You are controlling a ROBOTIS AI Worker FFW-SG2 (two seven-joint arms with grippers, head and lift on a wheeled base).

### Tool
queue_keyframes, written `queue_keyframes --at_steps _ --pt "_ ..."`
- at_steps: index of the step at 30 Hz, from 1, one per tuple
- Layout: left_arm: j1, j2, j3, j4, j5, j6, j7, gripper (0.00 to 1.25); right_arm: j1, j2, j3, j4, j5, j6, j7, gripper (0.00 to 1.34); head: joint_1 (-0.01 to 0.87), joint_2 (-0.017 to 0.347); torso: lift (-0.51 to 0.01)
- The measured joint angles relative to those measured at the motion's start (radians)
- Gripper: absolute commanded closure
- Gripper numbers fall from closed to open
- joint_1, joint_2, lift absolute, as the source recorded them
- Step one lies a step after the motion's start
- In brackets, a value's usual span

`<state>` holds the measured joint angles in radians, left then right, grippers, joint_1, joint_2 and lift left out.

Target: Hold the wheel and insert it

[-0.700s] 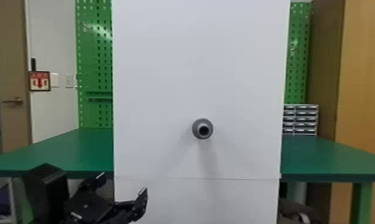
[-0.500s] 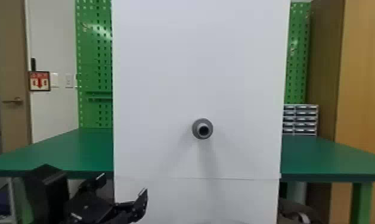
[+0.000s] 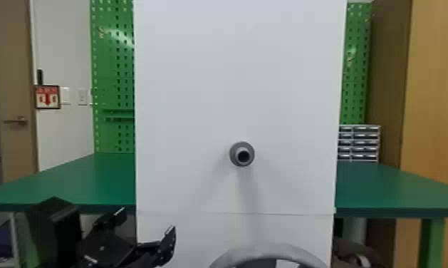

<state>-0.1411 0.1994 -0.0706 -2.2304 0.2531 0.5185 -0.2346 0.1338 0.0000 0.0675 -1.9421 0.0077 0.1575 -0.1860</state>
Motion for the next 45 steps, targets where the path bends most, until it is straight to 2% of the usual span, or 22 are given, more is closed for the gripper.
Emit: queue_keyframes --at_steps 29,45 --pt "-0.008 0.000 -0.008 0.007 -0.002 0.000 0.000 0.10 -0.068 -0.007 -0.001 -0.101 -0.027 0.145 -0.020 1.17 0.097 0.015 -0.442" --pt "-0.015 0.000 -0.019 0.020 -0.002 0.000 0.000 0.10 -0.136 -0.015 0.000 -0.157 -0.050 0.269 -0.020 1.17 0.097 0.015 -0.442"
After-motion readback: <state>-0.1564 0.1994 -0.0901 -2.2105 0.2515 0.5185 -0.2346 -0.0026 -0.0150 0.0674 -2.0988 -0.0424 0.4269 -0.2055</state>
